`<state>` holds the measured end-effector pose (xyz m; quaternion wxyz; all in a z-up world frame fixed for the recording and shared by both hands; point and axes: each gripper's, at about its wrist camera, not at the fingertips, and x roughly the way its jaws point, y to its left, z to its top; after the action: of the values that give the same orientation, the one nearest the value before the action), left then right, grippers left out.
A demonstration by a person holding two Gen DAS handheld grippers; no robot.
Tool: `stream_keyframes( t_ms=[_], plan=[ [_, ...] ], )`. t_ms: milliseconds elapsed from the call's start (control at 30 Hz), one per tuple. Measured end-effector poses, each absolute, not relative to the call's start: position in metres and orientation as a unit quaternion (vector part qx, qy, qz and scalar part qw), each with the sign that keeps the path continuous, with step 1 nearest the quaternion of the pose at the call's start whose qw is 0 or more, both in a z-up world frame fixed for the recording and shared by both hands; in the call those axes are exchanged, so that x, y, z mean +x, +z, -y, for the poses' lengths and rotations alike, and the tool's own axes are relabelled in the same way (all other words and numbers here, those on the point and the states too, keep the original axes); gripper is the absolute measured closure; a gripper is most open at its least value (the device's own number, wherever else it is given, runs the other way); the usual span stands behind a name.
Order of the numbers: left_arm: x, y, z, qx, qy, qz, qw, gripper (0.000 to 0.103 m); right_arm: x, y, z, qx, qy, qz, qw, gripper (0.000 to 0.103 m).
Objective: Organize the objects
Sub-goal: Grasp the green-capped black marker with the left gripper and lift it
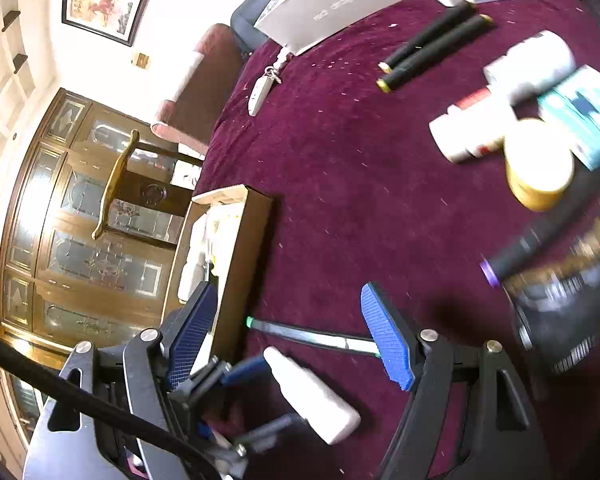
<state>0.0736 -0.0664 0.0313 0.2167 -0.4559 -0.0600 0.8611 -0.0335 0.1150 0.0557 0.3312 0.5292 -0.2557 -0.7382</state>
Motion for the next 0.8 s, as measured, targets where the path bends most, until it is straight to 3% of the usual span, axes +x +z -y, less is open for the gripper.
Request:
stream_keyframes(
  t_ms=[267, 433, 800],
  plan=[
    [0.067, 0.035, 0.054, -0.463, 0.841, 0.088, 0.266, 0.035, -0.023, 0.035, -0.14, 0.523, -0.745, 0.269, 0.315, 0.028],
    [0.069, 0.046, 0.023, -0.466, 0.819, 0.036, 0.333, 0.035, -0.021, 0.026, -0.149, 0.514, -0.739, 0.295, 0.321, 0.028],
    [0.053, 0.041, 0.031, -0.486, 0.838, 0.057, 0.24, 0.035, -0.02, 0.012, -0.161, 0.499, -0.692, 0.359, 0.378, 0.026]
  ],
)
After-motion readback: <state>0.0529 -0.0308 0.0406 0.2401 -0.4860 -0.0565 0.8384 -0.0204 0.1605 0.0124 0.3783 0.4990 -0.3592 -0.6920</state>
